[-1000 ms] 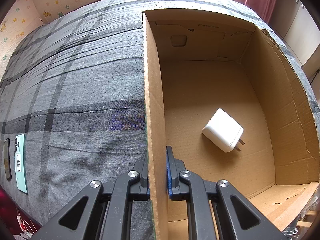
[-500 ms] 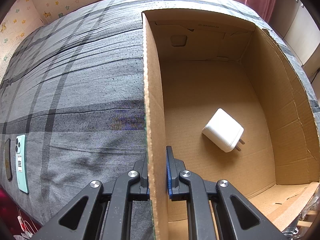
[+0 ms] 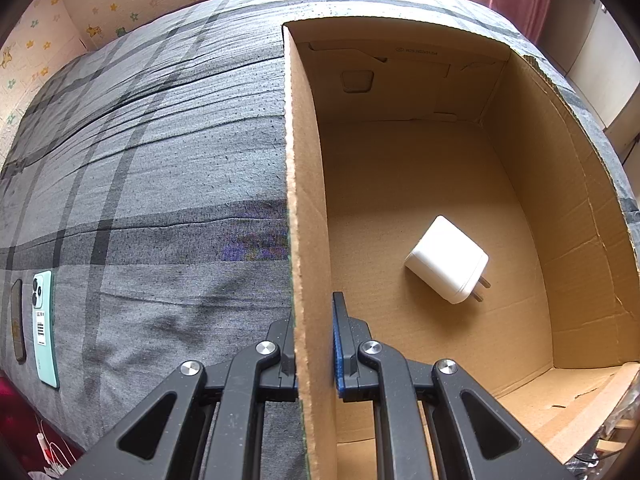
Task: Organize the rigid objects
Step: 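Move the right tool back out of the box toward the small charger cube, then close the right tool on the small white charger cube, then carry the small charger cube with the right tool into the box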
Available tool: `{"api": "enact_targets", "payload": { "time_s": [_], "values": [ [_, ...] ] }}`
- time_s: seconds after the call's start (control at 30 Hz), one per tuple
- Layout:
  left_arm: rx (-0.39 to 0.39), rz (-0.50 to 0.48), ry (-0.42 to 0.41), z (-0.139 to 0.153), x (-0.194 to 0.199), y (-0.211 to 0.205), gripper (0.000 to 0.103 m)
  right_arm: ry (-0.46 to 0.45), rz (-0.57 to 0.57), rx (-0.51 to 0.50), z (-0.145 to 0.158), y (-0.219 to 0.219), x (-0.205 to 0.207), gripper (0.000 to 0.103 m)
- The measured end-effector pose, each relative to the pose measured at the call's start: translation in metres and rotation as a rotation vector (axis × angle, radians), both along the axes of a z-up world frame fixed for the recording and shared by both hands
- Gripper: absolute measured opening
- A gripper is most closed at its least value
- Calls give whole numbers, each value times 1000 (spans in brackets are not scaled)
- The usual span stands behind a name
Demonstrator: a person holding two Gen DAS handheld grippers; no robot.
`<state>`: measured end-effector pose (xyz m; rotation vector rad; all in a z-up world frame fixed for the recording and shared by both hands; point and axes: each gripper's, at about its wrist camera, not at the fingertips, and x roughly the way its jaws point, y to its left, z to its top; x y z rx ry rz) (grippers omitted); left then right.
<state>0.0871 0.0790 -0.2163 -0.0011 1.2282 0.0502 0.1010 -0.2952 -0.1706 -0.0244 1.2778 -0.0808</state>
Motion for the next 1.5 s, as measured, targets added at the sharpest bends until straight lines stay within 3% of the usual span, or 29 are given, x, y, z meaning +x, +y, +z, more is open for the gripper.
{"api": "enact_targets", "payload": {
  "time_s": [0.33, 0.63, 0.83, 0.93, 1.0, 1.23, 1.5],
  "values": [
    [2, -1, 2, 0, 0, 0, 12, 73, -113, 18, -52, -37, -12, 103],
    [7, -2, 3, -1, 0, -1, 12, 114, -133, 30, -81, -51, -13, 101],
    [10, 0, 5, -1, 0, -2, 12, 142, -130, 43, -88, -52, -13, 79],
    [9, 0, 5, -1, 0, -2, 12, 161, -135, 58, -93, -55, -12, 60],
    [9, 0, 4, -1, 0, -2, 12, 163, -148, 52, -94, -58, -14, 40],
    [10, 0, 5, -1, 0, -3, 12, 150, -154, 42, -91, -70, -17, 40],
    [13, 0, 6, 0, 0, -4, 12, 140, -122, 25, -72, -54, -19, 40]
  ]
}}
